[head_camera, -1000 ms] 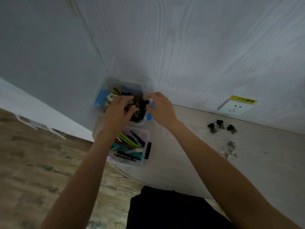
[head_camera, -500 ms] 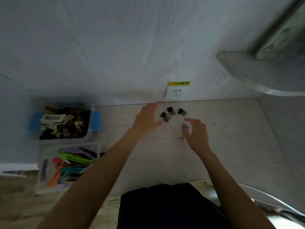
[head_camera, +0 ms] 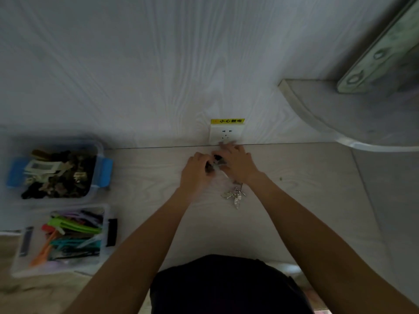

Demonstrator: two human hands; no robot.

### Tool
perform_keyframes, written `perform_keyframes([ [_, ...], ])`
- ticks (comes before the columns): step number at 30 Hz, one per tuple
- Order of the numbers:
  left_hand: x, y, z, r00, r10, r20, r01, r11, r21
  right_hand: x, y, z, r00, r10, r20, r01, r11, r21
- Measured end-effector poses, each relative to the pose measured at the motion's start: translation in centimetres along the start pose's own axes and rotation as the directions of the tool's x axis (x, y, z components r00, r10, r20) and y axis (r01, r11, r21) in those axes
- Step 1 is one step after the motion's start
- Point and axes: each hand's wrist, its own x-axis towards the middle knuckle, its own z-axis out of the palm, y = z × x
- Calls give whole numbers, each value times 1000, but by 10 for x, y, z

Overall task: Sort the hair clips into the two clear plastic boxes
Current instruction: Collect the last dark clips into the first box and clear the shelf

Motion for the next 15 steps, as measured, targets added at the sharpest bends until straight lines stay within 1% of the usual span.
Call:
perform_keyframes([
  [3,-3,-5,-1,999,43,-11,-43,999,22,-6,4,0,997,-14,-74,17,999,40],
  [7,-6,-3,-4,998,47,34,-49,997,66,-21,22,5,997,-36,-67,39,998,56],
  [10,-5,0,-3,997,48,65,-55,994,95,-34,36,13,997,-16,-80,24,995,96],
  [15,-1,6,-6,973,51,226,-82,988,128,-55,38,14,979,83,-186,-38,972,232],
])
